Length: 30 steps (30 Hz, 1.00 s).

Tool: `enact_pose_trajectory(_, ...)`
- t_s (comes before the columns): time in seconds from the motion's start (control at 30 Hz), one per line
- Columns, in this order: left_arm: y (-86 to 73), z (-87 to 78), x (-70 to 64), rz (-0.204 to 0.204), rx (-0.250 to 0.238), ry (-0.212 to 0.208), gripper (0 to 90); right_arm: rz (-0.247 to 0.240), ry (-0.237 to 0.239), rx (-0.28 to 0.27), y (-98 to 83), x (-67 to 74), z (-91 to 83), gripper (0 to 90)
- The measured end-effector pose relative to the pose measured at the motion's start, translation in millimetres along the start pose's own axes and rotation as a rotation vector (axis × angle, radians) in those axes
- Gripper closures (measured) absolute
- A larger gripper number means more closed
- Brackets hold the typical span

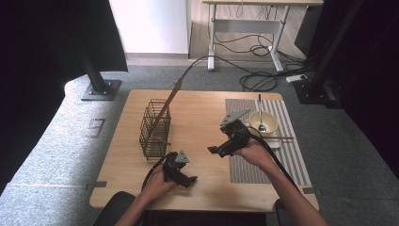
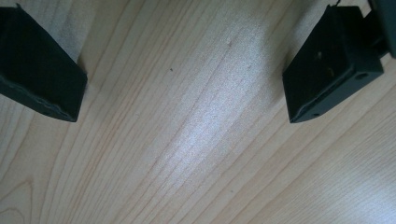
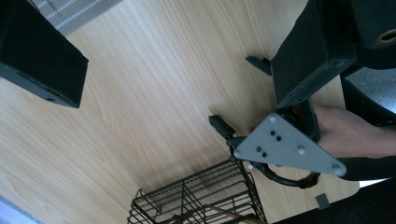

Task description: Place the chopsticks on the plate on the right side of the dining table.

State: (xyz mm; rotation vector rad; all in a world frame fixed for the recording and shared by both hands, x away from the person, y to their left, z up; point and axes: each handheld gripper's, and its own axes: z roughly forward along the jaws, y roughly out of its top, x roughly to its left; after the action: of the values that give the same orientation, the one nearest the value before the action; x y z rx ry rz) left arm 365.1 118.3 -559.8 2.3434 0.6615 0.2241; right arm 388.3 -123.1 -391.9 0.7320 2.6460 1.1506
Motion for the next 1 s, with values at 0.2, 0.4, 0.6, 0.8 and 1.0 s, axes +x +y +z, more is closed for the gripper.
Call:
enact_pose_trajectory(0.2, 0.0, -0.2, 0.1, 0.001, 0.002, 0.000, 0.0, -0.030, 0.019, 0.004, 16.5, 8.3, 9.7, 2.8)
enact_pose_trajectory(0.4, 0.0, 0.0, 0.0, -0.001, 0.000, -0.001, 0.0, -0.058, 0.048, -0.005, 31.6, 17.9, 20.1, 2.1)
enact_pose_trajectory(0.6, 0.0, 0.0, -0.1, -0.001, 0.000, -0.001, 0.0, -0.078, 0.070, -0.007, 43.4, 24.8, 30.1, 1.4)
enact_pose_trajectory(0.8, 0.0, 0.0, 0.0, -0.001, 0.000, -0.001, 0.0, -0.087, 0.103, -0.014, 52.9, 29.6, 39.7, 1.1)
enact_pose_trajectory(1.0, 0.0, 0.0, 0.0, 0.000, 0.000, 0.000, 0.0, -0.100, 0.127, -0.016, 61.8, 35.4, 49.2, 0.8)
